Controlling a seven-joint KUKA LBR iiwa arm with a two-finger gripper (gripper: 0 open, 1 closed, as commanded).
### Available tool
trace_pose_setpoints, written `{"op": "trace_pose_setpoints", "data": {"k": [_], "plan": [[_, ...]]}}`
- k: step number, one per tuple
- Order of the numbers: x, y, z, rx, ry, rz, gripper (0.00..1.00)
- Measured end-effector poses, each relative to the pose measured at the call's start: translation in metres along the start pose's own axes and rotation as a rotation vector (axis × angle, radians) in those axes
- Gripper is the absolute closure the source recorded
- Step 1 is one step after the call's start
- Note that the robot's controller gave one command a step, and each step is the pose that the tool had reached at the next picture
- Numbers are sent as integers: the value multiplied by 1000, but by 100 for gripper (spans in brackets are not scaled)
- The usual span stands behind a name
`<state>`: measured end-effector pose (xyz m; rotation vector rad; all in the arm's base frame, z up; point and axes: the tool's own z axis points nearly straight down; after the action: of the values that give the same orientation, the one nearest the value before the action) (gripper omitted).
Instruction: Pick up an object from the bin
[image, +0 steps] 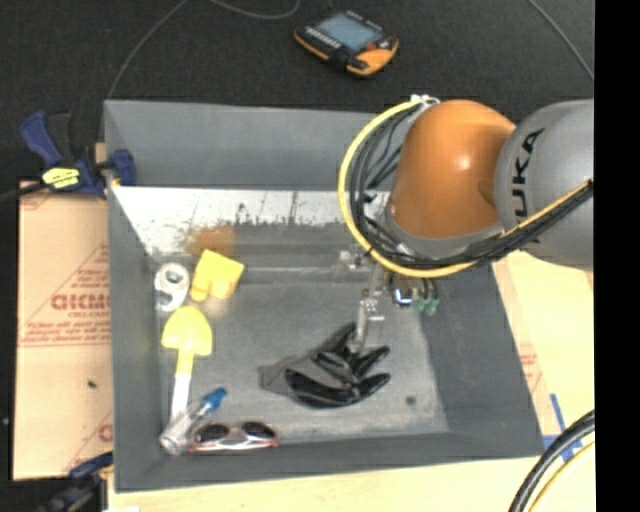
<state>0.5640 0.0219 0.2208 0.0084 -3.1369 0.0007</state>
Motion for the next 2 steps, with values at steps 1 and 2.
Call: {"op": "trace_pose_setpoints", "data": {"k": [1, 2], "plan": [[-1, 0, -4, -1, -7, 1, 0], [30, -6, 109, 1, -8, -151, 0]]}}
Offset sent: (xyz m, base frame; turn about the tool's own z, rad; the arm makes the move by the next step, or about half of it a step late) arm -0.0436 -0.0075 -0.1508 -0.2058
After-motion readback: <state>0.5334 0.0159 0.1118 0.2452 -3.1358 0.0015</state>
